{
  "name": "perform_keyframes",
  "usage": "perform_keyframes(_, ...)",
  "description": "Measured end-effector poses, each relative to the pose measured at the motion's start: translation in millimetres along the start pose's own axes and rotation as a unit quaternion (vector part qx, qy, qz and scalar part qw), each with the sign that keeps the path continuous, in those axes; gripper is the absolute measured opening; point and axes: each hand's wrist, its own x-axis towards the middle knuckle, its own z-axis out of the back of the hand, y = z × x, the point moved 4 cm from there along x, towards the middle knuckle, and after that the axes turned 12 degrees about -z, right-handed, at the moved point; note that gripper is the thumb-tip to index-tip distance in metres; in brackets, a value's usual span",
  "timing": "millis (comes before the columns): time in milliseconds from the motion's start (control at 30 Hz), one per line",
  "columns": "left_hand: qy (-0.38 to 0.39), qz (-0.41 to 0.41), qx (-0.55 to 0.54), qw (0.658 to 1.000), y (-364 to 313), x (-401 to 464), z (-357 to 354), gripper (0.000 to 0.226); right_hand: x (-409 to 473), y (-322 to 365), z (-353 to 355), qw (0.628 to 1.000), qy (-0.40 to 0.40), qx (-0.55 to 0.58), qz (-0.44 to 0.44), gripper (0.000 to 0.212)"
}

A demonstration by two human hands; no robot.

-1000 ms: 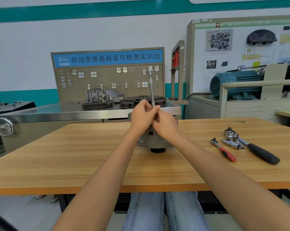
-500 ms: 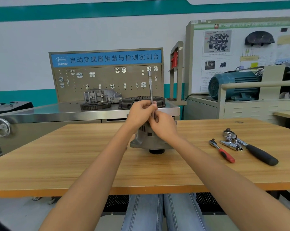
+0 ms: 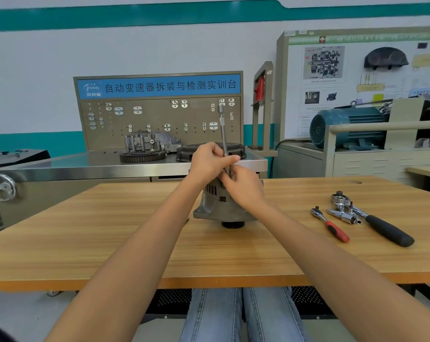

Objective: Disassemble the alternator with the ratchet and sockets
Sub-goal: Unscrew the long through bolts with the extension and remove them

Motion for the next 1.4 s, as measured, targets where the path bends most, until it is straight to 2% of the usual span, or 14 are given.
perform_keyframes(133,0.017,-0.027,-0.01,0.999,1.7,-2.6,3.2,0.032,-0.2,2.6,-0.9,0.999,-0.014,-0.043,0.02,0.025)
perform_keyframes(233,0.065,-0.042,-0.086,0.993,5.9,-7.6,2.9,0.004,1.0,4.8,-0.6,0.999,0.001,-0.039,0.025,0.025)
perform_keyframes(333,0.073,-0.034,-0.156,0.985,14.8,-7.4,3.8,0.019,0.7,5.6,0.2,0.999,0.002,-0.034,0.022,0.024)
perform_keyframes(400,0.064,-0.023,-0.18,0.981,15.8,-6.3,5.0,0.021,0.0,5.2,0.2,0.999,0.002,-0.032,0.019,0.024)
perform_keyframes(533,0.078,-0.035,-0.125,0.989,8.9,-2.0,5.1,0.014,-1.0,4.1,-0.8,0.999,-0.004,-0.029,0.02,0.026)
perform_keyframes(667,0.095,-0.037,-0.074,0.992,-1.1,2.8,2.8,0.015,0.4,0.9,-1.0,1.0,-0.004,0.011,0.007,0.027)
perform_keyframes(833,0.07,-0.013,-0.085,0.994,-0.1,0.8,7.6,0.006,2.6,0.5,1.1,0.999,-0.019,0.051,-0.003,0.039)
perform_keyframes(1233,0.037,-0.029,-0.026,0.999,2.9,6.1,-2.1,0.032,4.5,6.5,2.4,0.999,0.029,-0.026,0.021,0.034)
perform_keyframes(1400,0.059,-0.051,-0.07,0.995,9.0,1.2,-6.6,0.018,6.2,6.1,3.3,0.998,0.04,-0.03,0.036,0.033)
